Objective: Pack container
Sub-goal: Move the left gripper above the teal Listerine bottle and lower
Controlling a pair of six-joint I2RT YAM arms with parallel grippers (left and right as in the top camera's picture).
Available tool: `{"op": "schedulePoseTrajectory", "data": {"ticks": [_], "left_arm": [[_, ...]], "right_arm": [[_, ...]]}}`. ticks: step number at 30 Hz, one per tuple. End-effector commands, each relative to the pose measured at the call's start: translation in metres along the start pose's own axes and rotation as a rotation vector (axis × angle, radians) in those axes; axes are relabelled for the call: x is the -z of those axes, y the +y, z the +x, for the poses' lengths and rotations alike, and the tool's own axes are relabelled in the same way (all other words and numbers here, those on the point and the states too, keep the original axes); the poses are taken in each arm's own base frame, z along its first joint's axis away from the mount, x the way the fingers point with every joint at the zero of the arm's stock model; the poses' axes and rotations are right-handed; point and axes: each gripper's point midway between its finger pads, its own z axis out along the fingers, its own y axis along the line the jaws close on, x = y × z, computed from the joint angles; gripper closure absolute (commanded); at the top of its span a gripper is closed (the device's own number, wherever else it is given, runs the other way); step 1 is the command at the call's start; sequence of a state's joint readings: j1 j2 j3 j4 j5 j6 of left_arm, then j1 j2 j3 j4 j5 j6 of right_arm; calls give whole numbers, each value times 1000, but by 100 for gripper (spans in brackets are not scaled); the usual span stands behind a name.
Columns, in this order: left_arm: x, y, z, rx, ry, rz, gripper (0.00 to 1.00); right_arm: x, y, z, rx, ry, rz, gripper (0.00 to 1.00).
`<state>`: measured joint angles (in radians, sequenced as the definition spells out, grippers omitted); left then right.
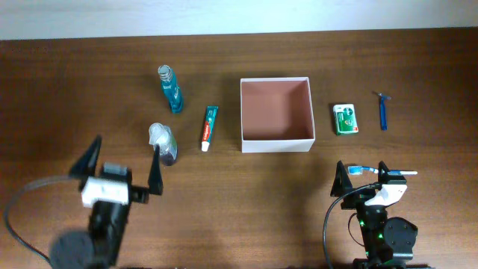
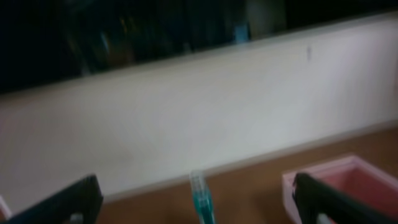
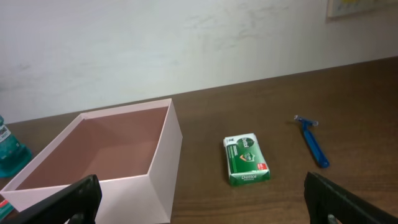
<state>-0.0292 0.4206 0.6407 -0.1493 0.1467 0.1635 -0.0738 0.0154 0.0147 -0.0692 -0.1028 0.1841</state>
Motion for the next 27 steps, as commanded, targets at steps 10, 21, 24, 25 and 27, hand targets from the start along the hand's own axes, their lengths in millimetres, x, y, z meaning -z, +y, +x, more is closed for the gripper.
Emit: {"op": "schedulePoseTrajectory", "data": {"ticks": [10, 21, 24, 25, 27], "left_arm": [[-84, -33, -53, 98, 288, 381, 1], [-181, -14, -9, 133, 662, 292, 1], [-199, -23, 13, 145, 716, 321, 1], [-202, -23, 25, 147, 747, 319, 1], [-209, -17, 44, 135, 791, 278, 1]], "right_arm": [[0, 0, 2, -4, -1, 0, 2], [0, 0, 2, -4, -1, 0, 1], [0, 0, 2, -4, -1, 0, 1], [0, 0, 2, -4, -1, 0, 1], [0, 0, 2, -4, -1, 0, 1]]}}
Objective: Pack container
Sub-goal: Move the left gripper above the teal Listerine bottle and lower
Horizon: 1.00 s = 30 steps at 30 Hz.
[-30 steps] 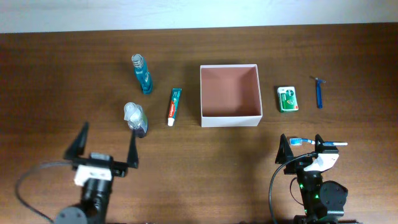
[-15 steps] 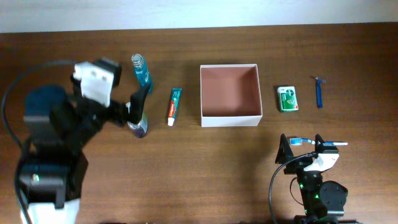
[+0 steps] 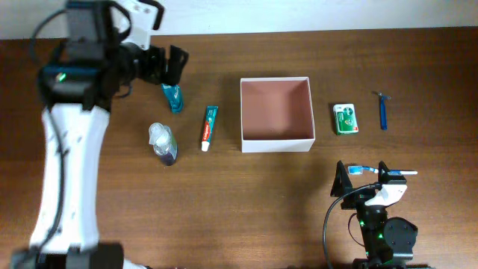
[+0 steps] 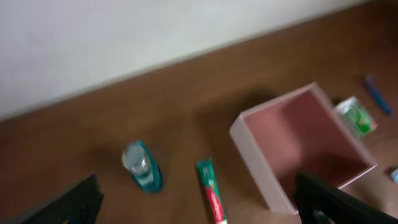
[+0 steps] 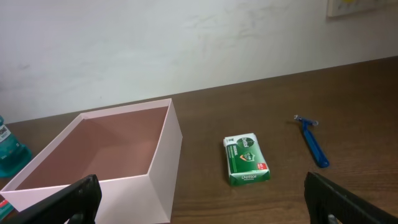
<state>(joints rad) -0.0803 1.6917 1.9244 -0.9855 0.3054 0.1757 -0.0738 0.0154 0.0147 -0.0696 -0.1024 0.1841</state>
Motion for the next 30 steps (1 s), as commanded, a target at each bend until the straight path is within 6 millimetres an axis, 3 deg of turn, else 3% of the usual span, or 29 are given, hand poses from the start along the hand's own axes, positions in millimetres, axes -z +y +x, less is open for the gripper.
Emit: {"op": "schedulePoseTrajectory", "data": {"ticks": [1, 4, 11, 25, 30], "left_arm": [[-14, 22, 6, 32, 45, -105, 1], [-21, 55, 17, 213, 75, -283, 1], [-43, 53, 21, 200, 100, -283, 1], [-120, 69, 72, 265, 271, -295, 1], [-134, 77, 91, 266, 333, -328, 1]], "right_arm": [[0, 0, 2, -4, -2, -1, 1], [0, 0, 2, -4, -2, -1, 1], [0, 0, 2, -4, -2, -1, 1], [0, 0, 2, -4, -2, -1, 1], [0, 0, 2, -4, -2, -1, 1]]}}
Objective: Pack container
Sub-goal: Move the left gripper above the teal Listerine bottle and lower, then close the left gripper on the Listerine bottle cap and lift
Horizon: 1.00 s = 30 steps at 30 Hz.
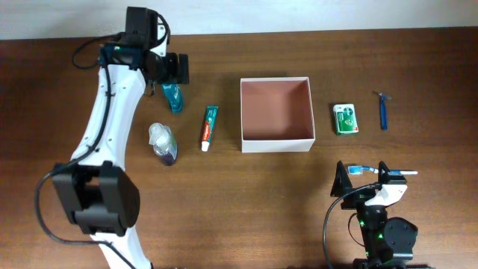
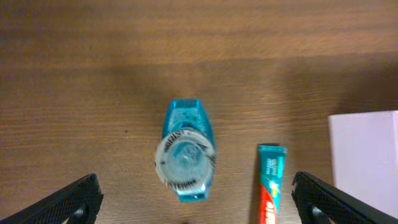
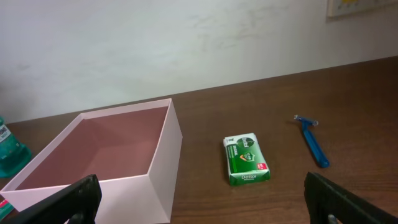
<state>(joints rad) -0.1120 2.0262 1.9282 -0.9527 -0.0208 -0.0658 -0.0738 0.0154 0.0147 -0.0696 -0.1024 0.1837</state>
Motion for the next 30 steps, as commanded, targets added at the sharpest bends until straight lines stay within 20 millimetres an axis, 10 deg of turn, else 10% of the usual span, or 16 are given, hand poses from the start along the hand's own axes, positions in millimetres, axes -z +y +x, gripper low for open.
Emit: {"op": "schedulePoseTrajectory", "data": {"ticks": [1, 30], "left_arm": [[-10, 9, 1, 14, 18, -44, 1], [-56, 10, 20, 11, 103, -57, 1]], "right_arm": [[0, 0, 2, -5, -2, -1, 0], [0, 0, 2, -5, -2, -1, 1]]}}
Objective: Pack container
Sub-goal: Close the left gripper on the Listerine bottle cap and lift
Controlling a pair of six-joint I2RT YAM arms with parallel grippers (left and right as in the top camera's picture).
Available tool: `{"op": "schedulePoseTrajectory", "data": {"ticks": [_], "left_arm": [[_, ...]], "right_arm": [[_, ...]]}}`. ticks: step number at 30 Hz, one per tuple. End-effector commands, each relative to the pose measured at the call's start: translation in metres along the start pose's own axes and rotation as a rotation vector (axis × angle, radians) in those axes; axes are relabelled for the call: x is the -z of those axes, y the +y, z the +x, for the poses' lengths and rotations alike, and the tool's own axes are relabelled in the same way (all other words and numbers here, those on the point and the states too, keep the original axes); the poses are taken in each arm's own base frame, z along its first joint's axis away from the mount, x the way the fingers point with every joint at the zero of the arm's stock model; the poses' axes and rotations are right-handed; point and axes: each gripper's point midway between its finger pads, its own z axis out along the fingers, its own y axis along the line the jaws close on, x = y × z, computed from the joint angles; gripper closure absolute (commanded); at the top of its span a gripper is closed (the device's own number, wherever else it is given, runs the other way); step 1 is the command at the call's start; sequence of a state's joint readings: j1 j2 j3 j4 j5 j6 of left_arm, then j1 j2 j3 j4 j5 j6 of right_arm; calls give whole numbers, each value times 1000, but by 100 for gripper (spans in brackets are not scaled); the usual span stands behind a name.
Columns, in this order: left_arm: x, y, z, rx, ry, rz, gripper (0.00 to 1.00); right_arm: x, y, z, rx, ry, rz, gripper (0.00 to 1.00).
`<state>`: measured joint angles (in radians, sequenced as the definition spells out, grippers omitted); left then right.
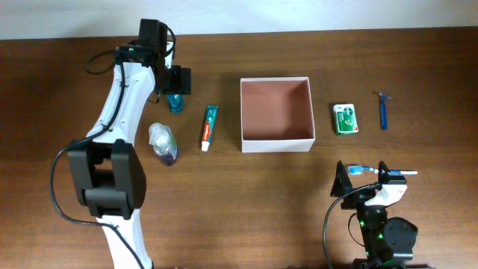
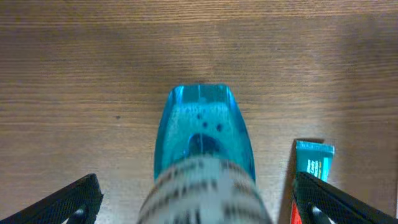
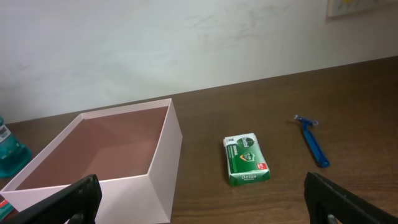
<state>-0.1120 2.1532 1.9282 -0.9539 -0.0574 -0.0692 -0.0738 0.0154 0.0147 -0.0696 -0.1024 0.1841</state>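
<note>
A teal mouthwash bottle stands at the back left. My left gripper is open right above it. In the left wrist view the bottle fills the middle, its blurred cap between the fingers, which stand well apart from it. The white box with a pink inside sits mid-table, open and with nothing in it. My right gripper rests open at the front right, facing the box.
A toothpaste tube lies left of the box. A small clear bottle lies nearer the front left. Right of the box lie a green soap pack and a blue razor. A toothbrush shows at the right gripper.
My left gripper has come down closer over the teal bottle, which now fills the gap between the open fingers. The right arm and all objects are where they were.
My left arm first rested at the front left, facing the wall. Then it was raised at the back left, looking down at the bottle and box. Then it hung straight over the teal bottle, and now sits low around its cap. The right arm never moved.
</note>
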Motion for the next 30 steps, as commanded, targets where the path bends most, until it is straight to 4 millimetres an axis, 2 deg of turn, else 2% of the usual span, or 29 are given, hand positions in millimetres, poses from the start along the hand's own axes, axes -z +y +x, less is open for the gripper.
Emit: {"op": "schedulePoseTrajectory", "data": {"ticks": [1, 15, 17, 19, 22, 26, 30], "left_arm": [[0, 3, -10, 14, -34, -10, 1], [0, 3, -19, 12, -69, -15, 1], [-1, 4, -18, 12, -64, -15, 16], [-3, 3, -17, 12, -58, -16, 21], [-8, 3, -15, 11, -49, -16, 36], [-10, 3, -14, 11, -45, -17, 64], [-10, 3, -15, 11, -48, -16, 74]], "right_arm": [[0, 0, 2, -4, -2, -1, 1], [0, 0, 2, -4, -2, -1, 1], [0, 0, 2, -4, -2, -1, 1], [0, 0, 2, -4, -2, -1, 1], [0, 0, 2, -4, -2, -1, 1], [0, 0, 2, -4, -2, -1, 1], [0, 0, 2, -4, -2, -1, 1]]}}
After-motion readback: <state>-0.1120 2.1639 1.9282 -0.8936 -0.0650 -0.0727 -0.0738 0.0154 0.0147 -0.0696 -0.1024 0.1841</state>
